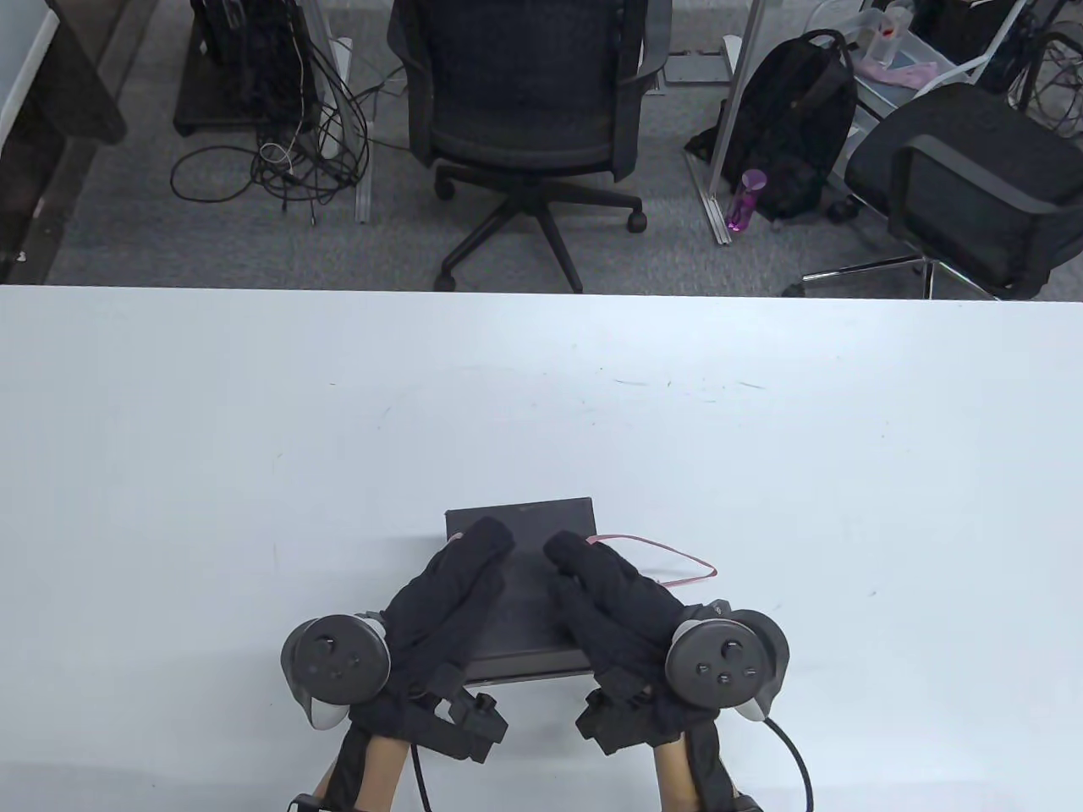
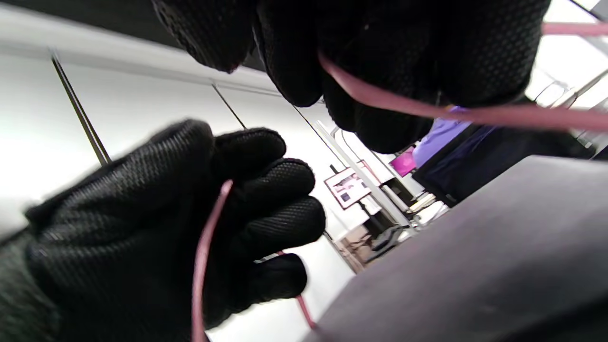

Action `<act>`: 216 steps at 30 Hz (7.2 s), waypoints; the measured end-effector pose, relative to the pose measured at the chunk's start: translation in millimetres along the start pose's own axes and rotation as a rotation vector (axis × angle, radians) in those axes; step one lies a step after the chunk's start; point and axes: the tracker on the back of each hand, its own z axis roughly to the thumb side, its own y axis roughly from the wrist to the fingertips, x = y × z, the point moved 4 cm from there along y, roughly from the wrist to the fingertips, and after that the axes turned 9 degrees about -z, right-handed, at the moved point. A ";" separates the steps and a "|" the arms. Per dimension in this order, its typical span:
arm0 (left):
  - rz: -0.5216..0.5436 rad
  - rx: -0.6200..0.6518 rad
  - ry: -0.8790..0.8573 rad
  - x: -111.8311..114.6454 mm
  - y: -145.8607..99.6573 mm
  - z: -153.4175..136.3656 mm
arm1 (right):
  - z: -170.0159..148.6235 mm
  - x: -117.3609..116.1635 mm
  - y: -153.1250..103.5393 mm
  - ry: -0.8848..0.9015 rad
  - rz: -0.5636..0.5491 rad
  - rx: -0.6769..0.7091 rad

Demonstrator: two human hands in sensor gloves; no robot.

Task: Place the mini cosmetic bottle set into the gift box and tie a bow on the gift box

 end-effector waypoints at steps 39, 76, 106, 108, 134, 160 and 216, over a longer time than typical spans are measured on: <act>-0.199 0.067 -0.603 -4.2 -3.6 0.0 | -28.9 -15.0 -1.3 0.563 0.054 -0.146; -0.334 -0.492 -0.132 -65.0 -21.8 -82.3 | -100.1 40.3 -13.3 0.048 0.179 -0.505; -0.037 -1.054 0.532 -93.3 -52.7 -152.8 | -168.2 72.7 -42.9 -0.650 0.081 -0.786; -0.180 -1.118 0.496 -84.8 -53.4 -161.9 | -171.9 67.4 -45.1 -0.630 0.138 -0.822; -0.342 -0.388 0.387 -11.3 3.6 -56.1 | -94.6 -21.4 -5.8 -0.030 0.159 -0.376; -0.091 -0.305 0.635 -26.1 1.0 -32.7 | -35.3 -14.1 -3.2 -0.401 0.390 -0.164; -0.225 -0.396 0.168 -15.3 -9.2 -85.4 | -56.3 -17.4 -1.2 -0.412 0.363 -0.225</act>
